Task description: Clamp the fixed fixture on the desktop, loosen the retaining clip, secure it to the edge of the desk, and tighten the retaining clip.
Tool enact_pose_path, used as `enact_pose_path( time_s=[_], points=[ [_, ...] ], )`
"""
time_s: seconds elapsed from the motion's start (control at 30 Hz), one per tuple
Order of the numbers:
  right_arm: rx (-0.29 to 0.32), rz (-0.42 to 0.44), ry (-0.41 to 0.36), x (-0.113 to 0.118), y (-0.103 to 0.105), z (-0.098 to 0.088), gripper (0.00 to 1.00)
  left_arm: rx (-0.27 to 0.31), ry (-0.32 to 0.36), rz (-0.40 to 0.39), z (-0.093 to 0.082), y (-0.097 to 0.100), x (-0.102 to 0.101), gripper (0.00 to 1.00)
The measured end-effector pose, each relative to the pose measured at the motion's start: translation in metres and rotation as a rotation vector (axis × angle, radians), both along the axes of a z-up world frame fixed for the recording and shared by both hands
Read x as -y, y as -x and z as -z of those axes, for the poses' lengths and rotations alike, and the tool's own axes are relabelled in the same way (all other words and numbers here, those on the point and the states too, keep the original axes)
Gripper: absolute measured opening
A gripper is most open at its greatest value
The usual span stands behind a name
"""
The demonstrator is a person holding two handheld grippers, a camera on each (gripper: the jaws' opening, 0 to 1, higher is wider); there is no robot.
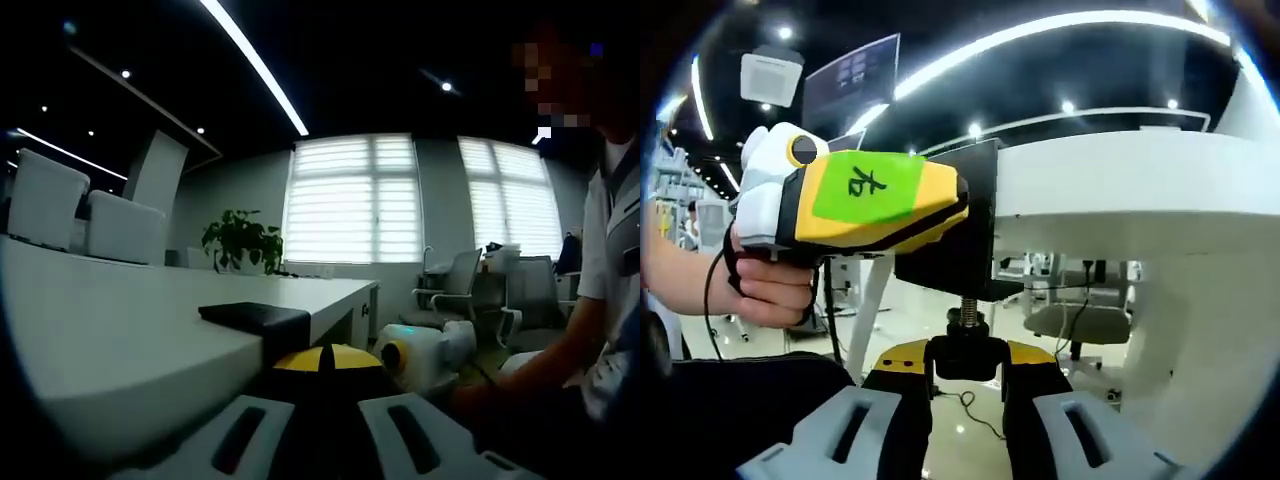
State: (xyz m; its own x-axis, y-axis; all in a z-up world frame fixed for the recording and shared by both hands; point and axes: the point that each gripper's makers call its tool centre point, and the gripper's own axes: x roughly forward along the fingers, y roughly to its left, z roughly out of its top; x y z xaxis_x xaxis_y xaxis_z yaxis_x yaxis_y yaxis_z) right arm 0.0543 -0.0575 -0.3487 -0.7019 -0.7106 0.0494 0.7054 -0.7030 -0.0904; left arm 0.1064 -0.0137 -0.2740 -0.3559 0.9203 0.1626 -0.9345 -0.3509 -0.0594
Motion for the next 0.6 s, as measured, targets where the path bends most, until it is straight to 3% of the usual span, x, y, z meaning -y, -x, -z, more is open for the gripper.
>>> enact_pose_path(
  time_s=[0.13, 0.2, 0.27, 0.47, 0.53, 0.6],
  points=[
    [0.001, -0.013, 0.004, -0.001, -0.003, 0.001, 0.25, 0.001, 0.0, 0.002, 0.001, 0.0, -0.001, 0.01],
    [0.018, 0.02, 0.021, -0.003, -0.005, 0.003, 0.25, 0.001, -0.002, 0.003, 0.001, 0.0, -0.001, 0.01],
    [0.057, 0.038, 0.102, -0.003, -0.011, 0.003, 0.3, 0.001, -0.003, 0.002, 0.001, 0.0, 0.0, 0.01],
    [0.038, 0.252, 0.122, -0.01, -0.01, 0.006, 0.34, 0.001, -0.007, 0.001, 0.0, 0.001, 0.0, 0.01],
    [0.023, 0.412, 0.182, -0.025, -0.003, -0.002, 0.4, 0.001, -0.005, 0.001, 0.0, 0.001, 0.001, 0.01],
    [0.041, 0.433, 0.214, -0.021, -0.001, -0.007, 0.41, 0.001, -0.002, -0.001, 0.0, 0.002, 0.001, 0.01]
  ],
)
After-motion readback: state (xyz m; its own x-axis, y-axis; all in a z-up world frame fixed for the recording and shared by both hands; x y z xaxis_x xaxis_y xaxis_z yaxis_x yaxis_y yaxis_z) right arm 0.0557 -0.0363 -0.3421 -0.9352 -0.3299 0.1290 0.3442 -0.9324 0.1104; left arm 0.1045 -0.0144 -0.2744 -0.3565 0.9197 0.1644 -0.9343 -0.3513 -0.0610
